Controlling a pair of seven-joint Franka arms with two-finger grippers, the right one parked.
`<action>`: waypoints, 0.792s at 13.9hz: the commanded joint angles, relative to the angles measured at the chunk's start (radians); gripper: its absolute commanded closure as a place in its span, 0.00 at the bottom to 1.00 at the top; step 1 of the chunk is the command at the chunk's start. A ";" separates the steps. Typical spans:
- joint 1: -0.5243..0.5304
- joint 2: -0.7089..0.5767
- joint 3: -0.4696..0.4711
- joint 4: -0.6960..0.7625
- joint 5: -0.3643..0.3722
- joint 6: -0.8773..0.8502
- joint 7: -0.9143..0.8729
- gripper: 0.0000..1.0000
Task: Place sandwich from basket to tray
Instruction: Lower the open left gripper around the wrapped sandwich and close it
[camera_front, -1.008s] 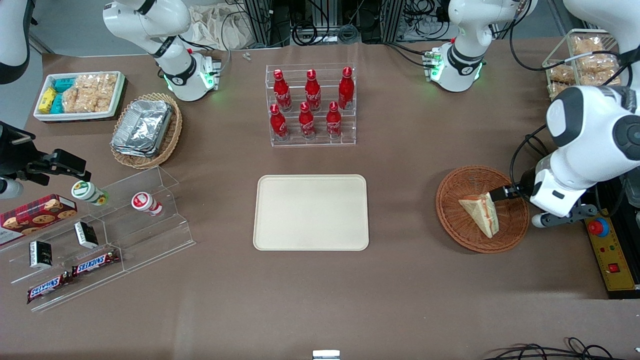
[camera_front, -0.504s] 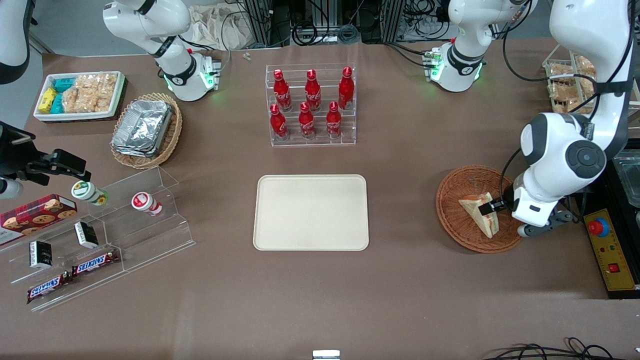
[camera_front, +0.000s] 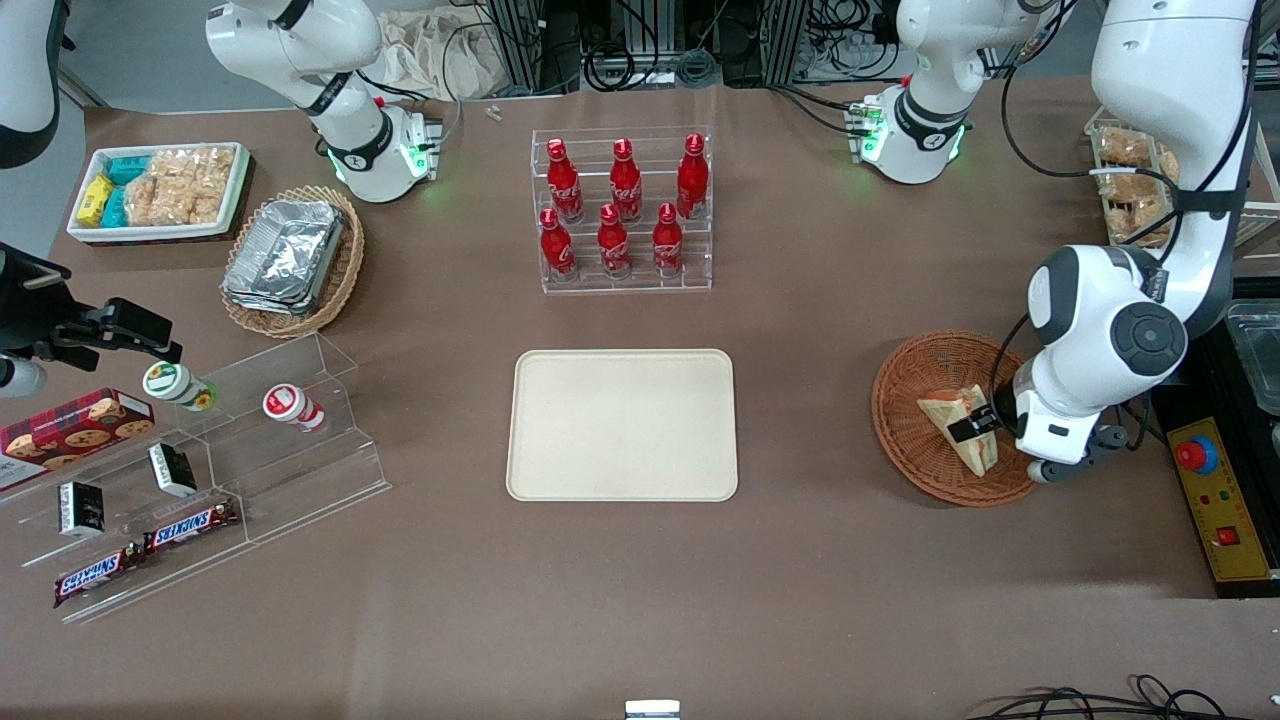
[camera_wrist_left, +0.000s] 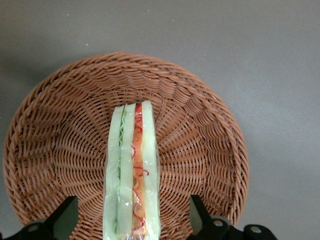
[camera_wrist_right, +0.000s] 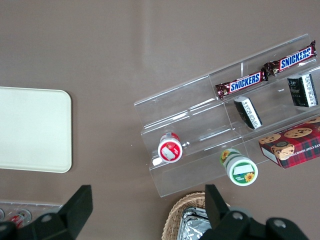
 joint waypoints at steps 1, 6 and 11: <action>-0.001 0.011 -0.002 -0.005 0.023 0.022 -0.028 0.00; 0.000 0.030 -0.002 -0.036 0.021 0.058 -0.033 0.00; 0.000 0.048 -0.002 -0.059 0.021 0.096 -0.069 0.02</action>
